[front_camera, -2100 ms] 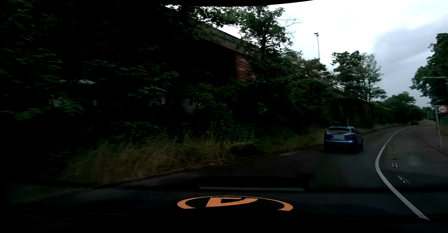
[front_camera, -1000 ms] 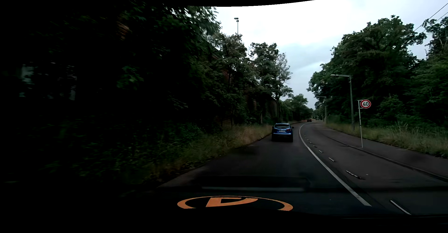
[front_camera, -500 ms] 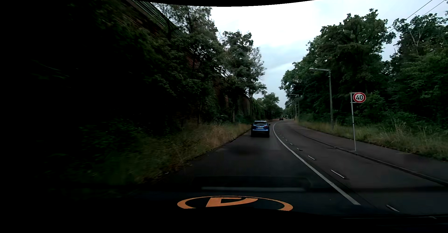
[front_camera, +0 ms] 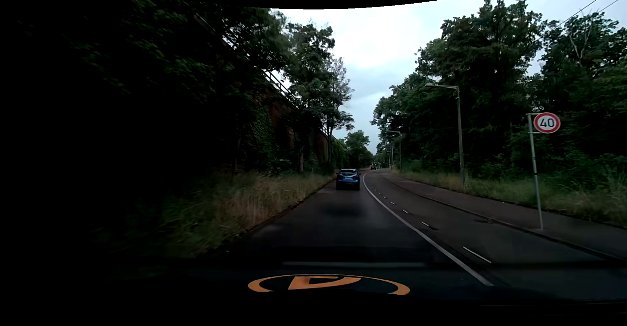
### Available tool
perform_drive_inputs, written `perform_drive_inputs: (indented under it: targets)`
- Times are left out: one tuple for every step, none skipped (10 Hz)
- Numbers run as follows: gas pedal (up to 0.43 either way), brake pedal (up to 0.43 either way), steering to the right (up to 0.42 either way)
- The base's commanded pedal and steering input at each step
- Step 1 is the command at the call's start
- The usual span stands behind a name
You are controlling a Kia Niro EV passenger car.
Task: Follow the waypoints while adhering to traffic rules and regulations
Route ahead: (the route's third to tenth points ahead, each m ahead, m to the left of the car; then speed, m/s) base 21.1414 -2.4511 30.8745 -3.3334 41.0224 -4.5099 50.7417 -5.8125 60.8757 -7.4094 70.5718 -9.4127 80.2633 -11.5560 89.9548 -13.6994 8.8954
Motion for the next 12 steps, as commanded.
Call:
perform_drive_inputs:
  targets:
    - [0.319,0.000,0.060]
    - [0.319,0.000,0.046]
    - [0.319,0.000,0.039]
    - [0.319,0.000,0.036]
    - [0.311,0.000,0.026]
    - [0.311,0.000,0.016]
    - [0.311,0.000,0.006]
    - [0.311,0.000,0.004]
    - [0.287,0.000,0.010]
    - [0.280,0.000,0.013]
    - [0.280,0.000,0.013]
    - [0.280,0.000,0.014]
